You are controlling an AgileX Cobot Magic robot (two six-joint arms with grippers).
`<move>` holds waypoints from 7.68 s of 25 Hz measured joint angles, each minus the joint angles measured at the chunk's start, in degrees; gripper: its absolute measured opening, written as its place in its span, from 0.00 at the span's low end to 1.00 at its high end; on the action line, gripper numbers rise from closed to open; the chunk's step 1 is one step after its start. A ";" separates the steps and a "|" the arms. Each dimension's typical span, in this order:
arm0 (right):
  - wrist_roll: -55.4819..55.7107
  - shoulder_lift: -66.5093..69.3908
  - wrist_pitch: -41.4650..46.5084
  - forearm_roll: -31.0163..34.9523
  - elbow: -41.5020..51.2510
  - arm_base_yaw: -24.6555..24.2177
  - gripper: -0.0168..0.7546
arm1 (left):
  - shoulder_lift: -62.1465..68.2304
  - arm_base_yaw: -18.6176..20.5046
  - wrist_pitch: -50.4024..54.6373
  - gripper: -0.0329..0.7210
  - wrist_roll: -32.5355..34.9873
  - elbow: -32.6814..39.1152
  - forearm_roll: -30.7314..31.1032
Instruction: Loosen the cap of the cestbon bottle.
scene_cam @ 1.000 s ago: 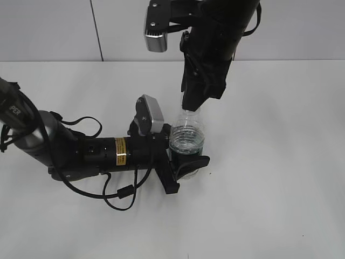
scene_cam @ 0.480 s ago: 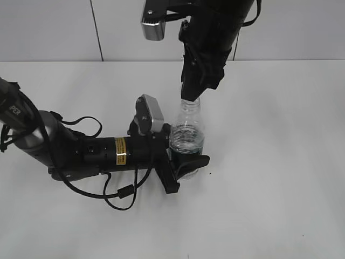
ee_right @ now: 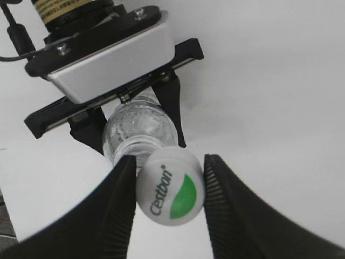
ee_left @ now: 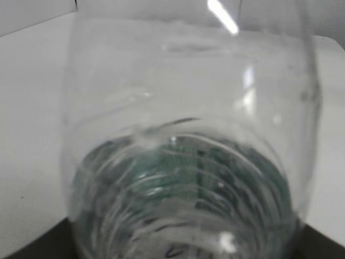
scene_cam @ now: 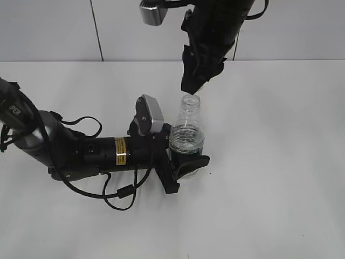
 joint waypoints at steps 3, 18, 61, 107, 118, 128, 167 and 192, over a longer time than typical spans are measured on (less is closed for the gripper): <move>4.85 -0.51 0.00 -0.22 0.00 0.00 0.40 | 0.00 0.00 0.00 0.58 0.00 0.00 -0.06; 37.52 -0.91 -0.49 -7.66 1.09 -9.77 0.40 | -0.01 0.00 0.00 0.58 0.05 0.05 -0.66; 48.46 8.37 -32.92 -5.58 26.58 -33.57 0.40 | -0.01 -0.06 0.04 0.58 0.00 0.05 -1.46; 48.46 6.02 -25.94 -5.44 19.30 -33.57 0.62 | -0.01 -0.17 0.41 0.63 -1.95 0.05 -4.32; 48.46 6.02 -25.94 -5.44 19.30 -33.57 0.62 | -0.68 -0.17 2.74 0.69 -1.99 1.31 -4.97; 48.46 6.02 -25.94 -5.44 19.30 -33.57 0.62 | -4.16 -0.17 -1.76 0.69 -2.01 3.48 -5.24; 48.46 3.41 -16.35 -5.62 13.78 -33.57 0.62 | -39.03 4.24 31.50 0.69 -3.06 3.52 -8.14; 48.51 -2.32 -0.90 -7.36 13.56 -33.57 0.62 | -42.00 13.53 108.24 0.61 13.41 -13.78 -50.91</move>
